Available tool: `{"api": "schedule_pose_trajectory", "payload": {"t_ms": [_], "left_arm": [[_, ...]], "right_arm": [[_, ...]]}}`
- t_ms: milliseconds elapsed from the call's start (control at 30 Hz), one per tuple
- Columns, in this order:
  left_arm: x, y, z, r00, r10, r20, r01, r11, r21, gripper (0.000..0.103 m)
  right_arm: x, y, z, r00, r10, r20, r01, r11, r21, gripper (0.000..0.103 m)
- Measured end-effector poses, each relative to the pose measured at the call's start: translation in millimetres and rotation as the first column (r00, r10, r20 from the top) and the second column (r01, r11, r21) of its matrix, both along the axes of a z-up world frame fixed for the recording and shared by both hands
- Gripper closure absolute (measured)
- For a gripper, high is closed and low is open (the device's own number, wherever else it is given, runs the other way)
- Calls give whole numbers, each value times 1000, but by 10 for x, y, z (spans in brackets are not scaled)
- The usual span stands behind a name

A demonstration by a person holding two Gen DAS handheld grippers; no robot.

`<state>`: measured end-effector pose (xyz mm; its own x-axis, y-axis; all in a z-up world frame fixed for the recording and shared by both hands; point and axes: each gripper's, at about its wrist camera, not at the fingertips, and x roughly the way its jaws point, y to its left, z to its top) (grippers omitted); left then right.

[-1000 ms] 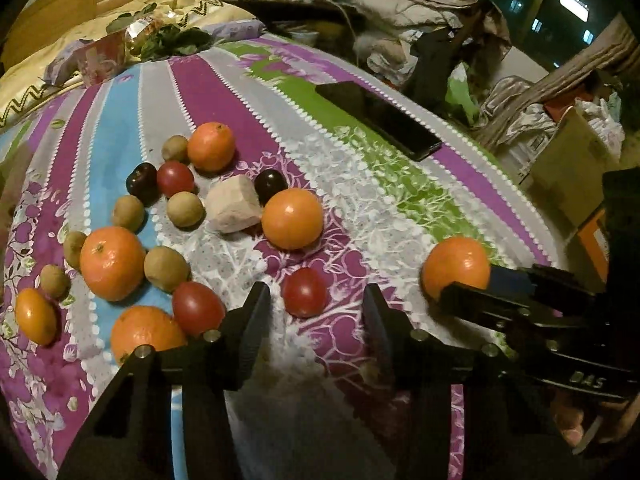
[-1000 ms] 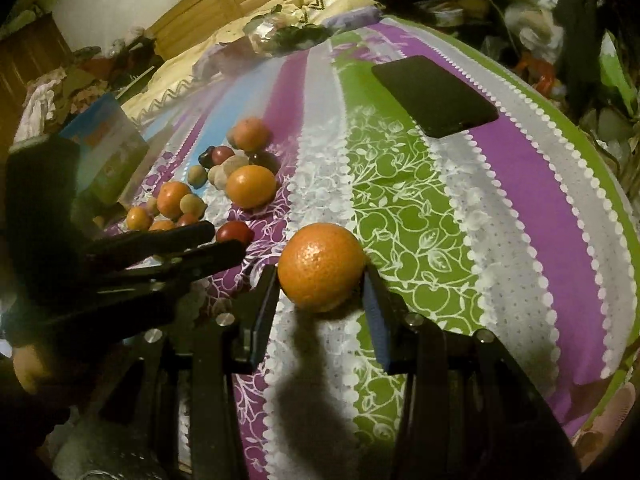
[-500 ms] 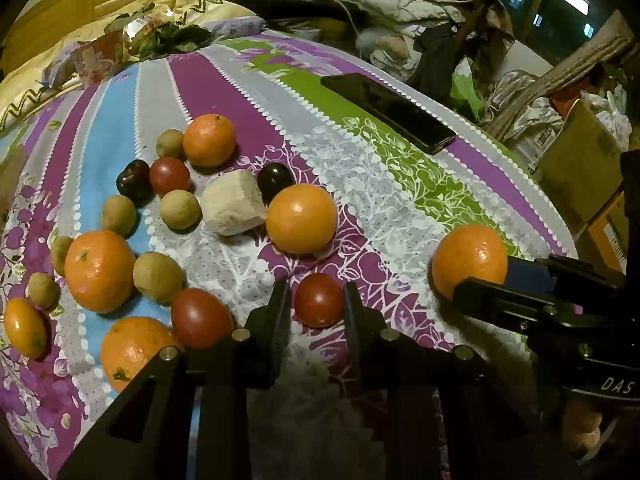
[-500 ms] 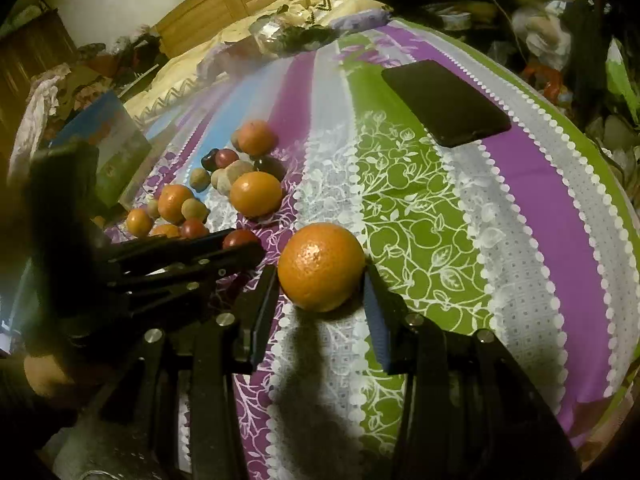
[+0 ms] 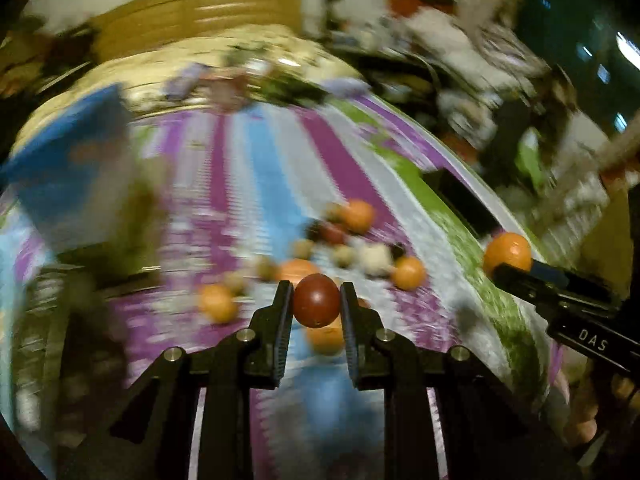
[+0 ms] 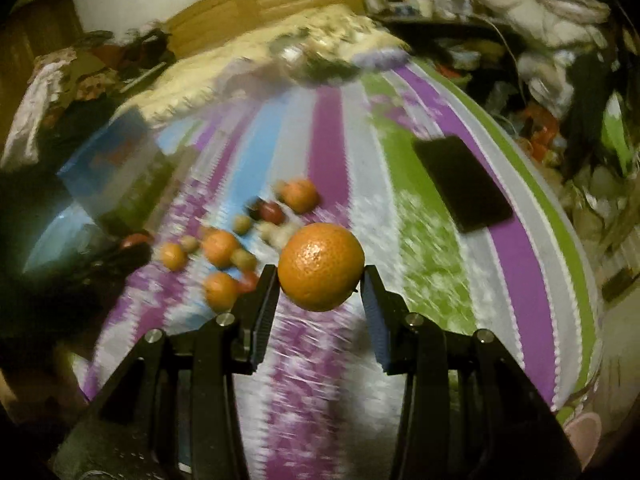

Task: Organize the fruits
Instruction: 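Carry the tomato and orange with both tools over the light-blue basket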

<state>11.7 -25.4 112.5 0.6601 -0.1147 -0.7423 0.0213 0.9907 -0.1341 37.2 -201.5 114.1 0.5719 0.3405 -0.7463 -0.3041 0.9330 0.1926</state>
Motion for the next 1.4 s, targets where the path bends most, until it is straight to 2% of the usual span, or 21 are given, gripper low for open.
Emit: {"api": "schedule_pose_trajectory", "payload": {"t_ms": [167, 267, 500, 733, 1000, 1133, 1400], "left_arm": [[-281, 701, 450, 985, 167, 39, -167, 986, 1, 80], [-485, 1133, 685, 964, 259, 62, -259, 966, 0, 80], [-1012, 1940, 948, 908, 412, 75, -412, 911, -17, 80], [-1520, 2700, 997, 836, 547, 51, -546, 837, -26, 80], [-1903, 3275, 945, 766, 642, 24, -642, 766, -26, 80], [-2054, 3520, 855, 745, 668, -3, -667, 744, -37, 80], [-2136, 3780, 642, 730, 680, -70, -683, 729, -40, 80]], "right_arm": [[-57, 554, 339, 996, 89, 29, -90, 996, 27, 60], [-108, 906, 491, 988, 151, 40, -153, 988, 29, 60], [-214, 1800, 772, 951, 306, 36, -308, 951, 42, 60], [-363, 2695, 912, 892, 451, 18, -451, 892, 37, 60], [-511, 3539, 905, 831, 555, -37, -555, 832, 12, 60], [-552, 3873, 826, 807, 583, -90, -586, 810, -12, 60], [-625, 4252, 625, 771, 605, -198, -626, 777, -66, 60]]}}
